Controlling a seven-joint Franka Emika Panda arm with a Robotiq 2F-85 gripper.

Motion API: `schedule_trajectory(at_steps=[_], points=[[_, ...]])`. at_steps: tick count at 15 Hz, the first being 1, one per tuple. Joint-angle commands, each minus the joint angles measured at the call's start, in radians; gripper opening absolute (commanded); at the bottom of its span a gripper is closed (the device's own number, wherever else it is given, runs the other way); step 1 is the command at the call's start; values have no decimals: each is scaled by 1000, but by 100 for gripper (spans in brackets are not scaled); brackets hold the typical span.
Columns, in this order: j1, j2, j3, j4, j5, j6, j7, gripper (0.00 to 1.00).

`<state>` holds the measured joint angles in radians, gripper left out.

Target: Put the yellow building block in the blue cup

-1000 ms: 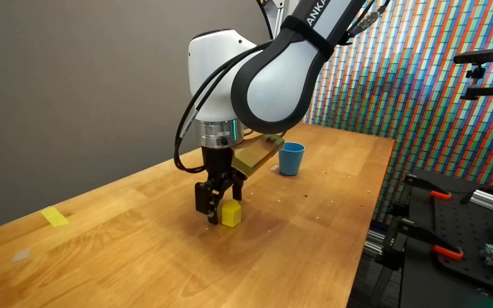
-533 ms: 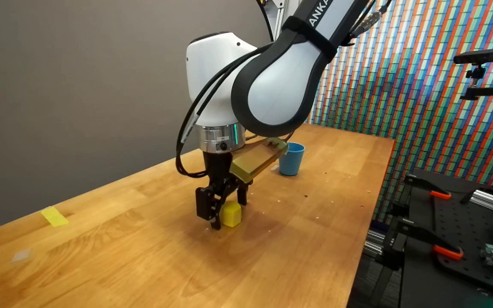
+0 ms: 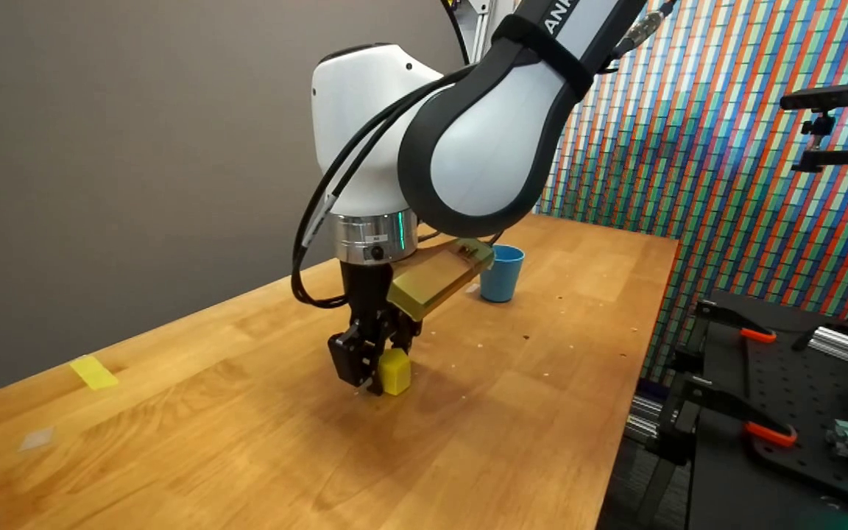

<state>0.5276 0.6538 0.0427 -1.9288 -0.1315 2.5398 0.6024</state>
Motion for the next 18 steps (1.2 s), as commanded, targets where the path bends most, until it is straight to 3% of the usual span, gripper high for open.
schedule_trajectory(at_steps=[1, 2, 7, 12, 18], points=[[-8, -41, 5, -35, 23, -28, 25, 46], [-6, -47, -4, -44, 14, -28, 32, 23], [-1, -110, -28, -87, -7, -18, 74, 23], [3, -300, -89, -181, -90, -10, 191, 22], [-119, -476, -108, -259, -199, -36, 342, 20]])
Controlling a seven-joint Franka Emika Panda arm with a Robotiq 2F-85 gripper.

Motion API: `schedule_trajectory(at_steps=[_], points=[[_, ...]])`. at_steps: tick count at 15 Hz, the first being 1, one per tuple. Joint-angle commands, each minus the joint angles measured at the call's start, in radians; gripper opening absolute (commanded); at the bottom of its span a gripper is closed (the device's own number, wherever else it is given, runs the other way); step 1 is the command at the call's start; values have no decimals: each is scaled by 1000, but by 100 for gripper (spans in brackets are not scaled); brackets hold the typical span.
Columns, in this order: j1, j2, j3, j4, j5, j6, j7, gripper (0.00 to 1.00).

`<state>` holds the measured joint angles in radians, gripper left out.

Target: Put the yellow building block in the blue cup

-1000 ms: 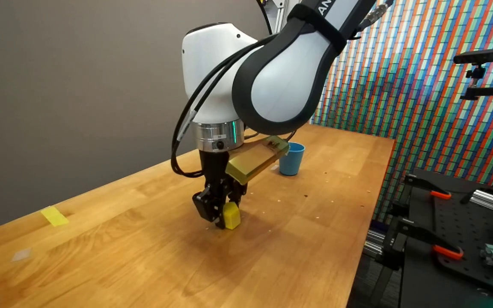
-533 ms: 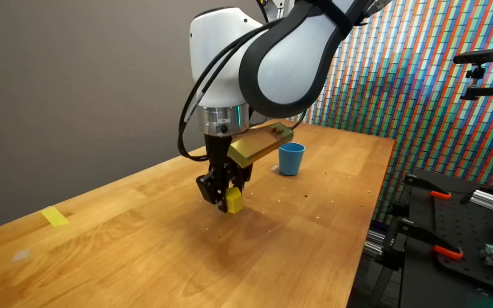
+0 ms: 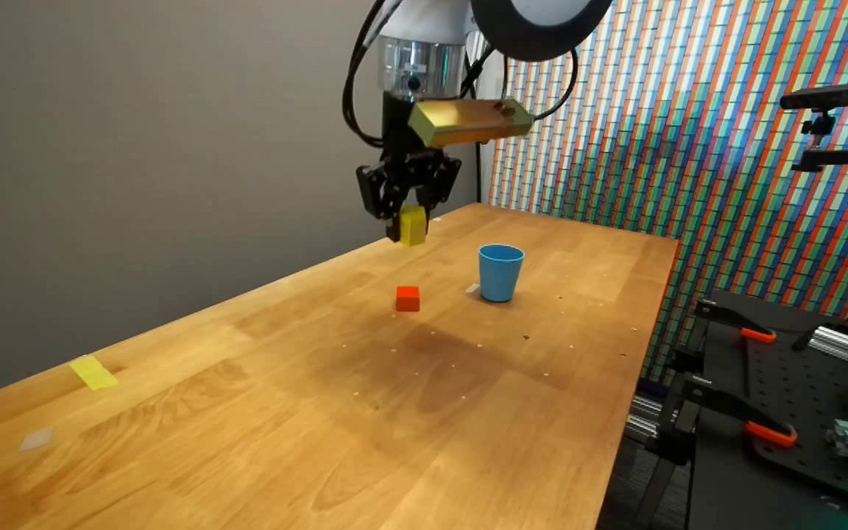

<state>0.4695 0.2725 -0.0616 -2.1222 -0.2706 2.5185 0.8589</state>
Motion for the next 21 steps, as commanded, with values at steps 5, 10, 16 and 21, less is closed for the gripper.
schedule_trajectory(at_steps=[5, 10, 16, 21], points=[[-199, -123, 9, -102, -74, -23, 152, 20], [-274, -105, 11, -136, -39, -19, 165, 20], [-318, -93, 16, -195, 31, -5, 151, 20], [-325, -74, 21, -215, 79, 14, 143, 39]])
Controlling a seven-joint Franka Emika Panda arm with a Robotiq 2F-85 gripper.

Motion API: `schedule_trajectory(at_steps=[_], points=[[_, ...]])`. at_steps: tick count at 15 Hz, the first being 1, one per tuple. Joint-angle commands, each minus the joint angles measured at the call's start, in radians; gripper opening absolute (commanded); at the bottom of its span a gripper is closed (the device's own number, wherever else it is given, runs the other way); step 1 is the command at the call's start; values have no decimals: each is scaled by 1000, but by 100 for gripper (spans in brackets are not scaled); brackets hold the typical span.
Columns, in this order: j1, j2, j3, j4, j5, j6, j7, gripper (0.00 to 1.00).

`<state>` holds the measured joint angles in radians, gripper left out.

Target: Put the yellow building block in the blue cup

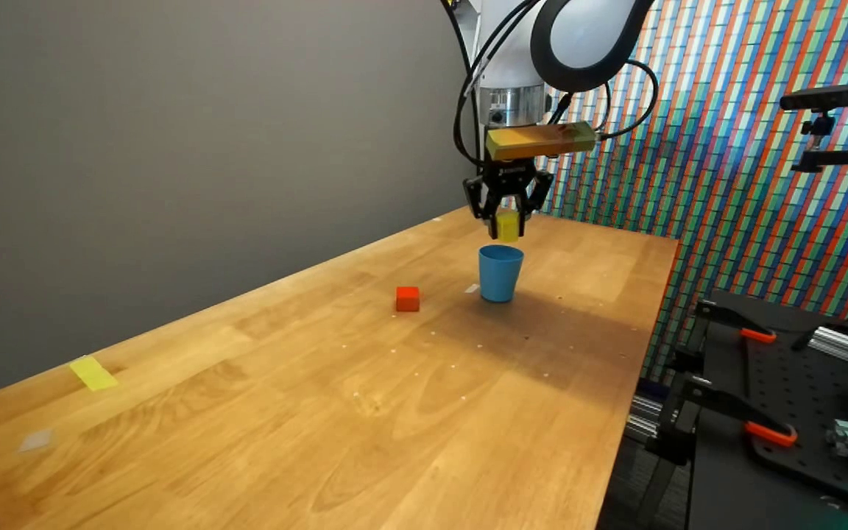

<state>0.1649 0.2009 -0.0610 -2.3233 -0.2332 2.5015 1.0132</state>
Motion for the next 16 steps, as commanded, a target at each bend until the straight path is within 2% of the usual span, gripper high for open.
schedule_trajectory(at_steps=[1, 2, 3, 6, 8, 12, 16], points=[[-17, -1, 17, -16, 36, 38, -3, 70], [-14, -2, 16, -19, 28, 54, -2, 71], [-11, -5, 14, -19, 19, 60, -1, 77], [0, -15, 4, -19, -26, 75, 15, 99], [5, -37, 12, -23, -53, 64, -15, 100], [15, -111, 72, -35, -61, 15, -171, 100], [11, -176, 152, -37, 33, -12, -405, 100]])
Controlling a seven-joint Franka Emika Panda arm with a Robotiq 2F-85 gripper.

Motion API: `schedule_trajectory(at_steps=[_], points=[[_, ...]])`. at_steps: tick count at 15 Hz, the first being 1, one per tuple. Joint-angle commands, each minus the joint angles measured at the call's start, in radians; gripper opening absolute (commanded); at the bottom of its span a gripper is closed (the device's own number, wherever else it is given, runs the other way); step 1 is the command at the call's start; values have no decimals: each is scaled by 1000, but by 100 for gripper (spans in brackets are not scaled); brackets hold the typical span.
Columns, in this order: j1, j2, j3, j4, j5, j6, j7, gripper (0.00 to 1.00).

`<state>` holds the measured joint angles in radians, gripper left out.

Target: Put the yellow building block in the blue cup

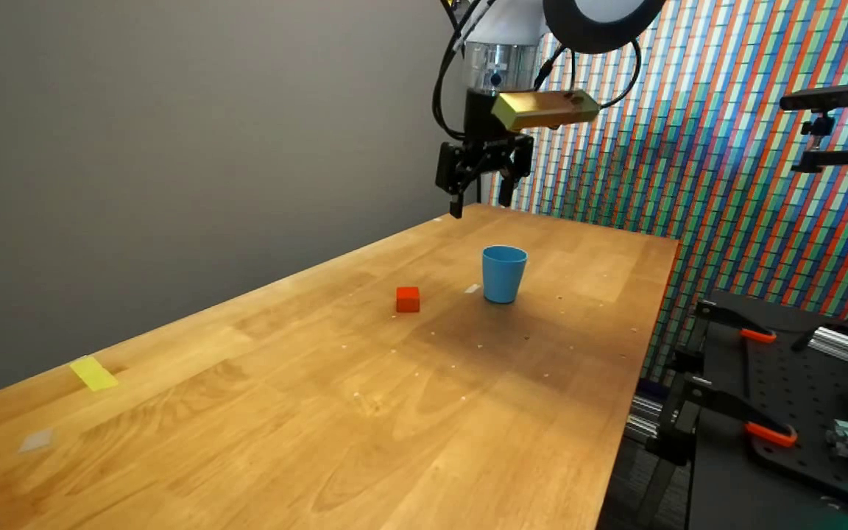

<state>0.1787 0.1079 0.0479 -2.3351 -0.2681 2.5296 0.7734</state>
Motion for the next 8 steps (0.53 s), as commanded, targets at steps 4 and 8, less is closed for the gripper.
schedule_trajectory(at_steps=[4, 8], points=[[2, -146, 95, -22, 151, -122, -401, 100], [0, -213, 114, -13, 179, -198, -511, 100]])
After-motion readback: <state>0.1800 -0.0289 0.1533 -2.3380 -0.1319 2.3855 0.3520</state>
